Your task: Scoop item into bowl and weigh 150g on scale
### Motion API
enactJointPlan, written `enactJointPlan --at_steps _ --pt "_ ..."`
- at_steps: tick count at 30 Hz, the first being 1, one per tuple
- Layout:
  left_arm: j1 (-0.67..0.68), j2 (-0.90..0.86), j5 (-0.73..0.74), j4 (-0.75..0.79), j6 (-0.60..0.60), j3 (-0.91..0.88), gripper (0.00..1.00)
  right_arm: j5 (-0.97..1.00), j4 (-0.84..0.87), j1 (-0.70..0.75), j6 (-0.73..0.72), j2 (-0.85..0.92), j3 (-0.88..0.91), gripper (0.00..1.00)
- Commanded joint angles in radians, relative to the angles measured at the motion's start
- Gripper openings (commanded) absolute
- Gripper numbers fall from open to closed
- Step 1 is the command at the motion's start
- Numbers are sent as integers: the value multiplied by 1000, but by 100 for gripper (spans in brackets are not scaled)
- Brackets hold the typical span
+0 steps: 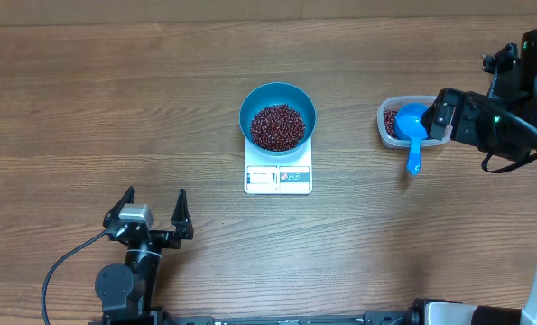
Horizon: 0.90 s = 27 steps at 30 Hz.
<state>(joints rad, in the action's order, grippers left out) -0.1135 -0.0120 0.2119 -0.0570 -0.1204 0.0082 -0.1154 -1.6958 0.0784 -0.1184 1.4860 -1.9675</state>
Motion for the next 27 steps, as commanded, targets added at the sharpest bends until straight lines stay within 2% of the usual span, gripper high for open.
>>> enactJointPlan --at_steps 1,7,11,15,17,27 --pt "-6 8 -12 -2 20 -3 100 -2 8 2 15 -4 -14 100" --pt "-6 8 -12 -2 20 -3 99 -6 82 0 15 -70 -12 100" --pt "-6 8 -12 -2 19 -3 100 -31 253 -6 15 -182 54 100" --pt "-6 8 -12 -2 20 -3 100 -119 555 -6 15 -379 247 100" --pt "-6 8 -12 -2 19 -3 99 -153 643 -6 15 -441 324 100" --pt "-6 8 -12 -2 20 -3 100 -381 1518 -6 10 -843 1034 100"
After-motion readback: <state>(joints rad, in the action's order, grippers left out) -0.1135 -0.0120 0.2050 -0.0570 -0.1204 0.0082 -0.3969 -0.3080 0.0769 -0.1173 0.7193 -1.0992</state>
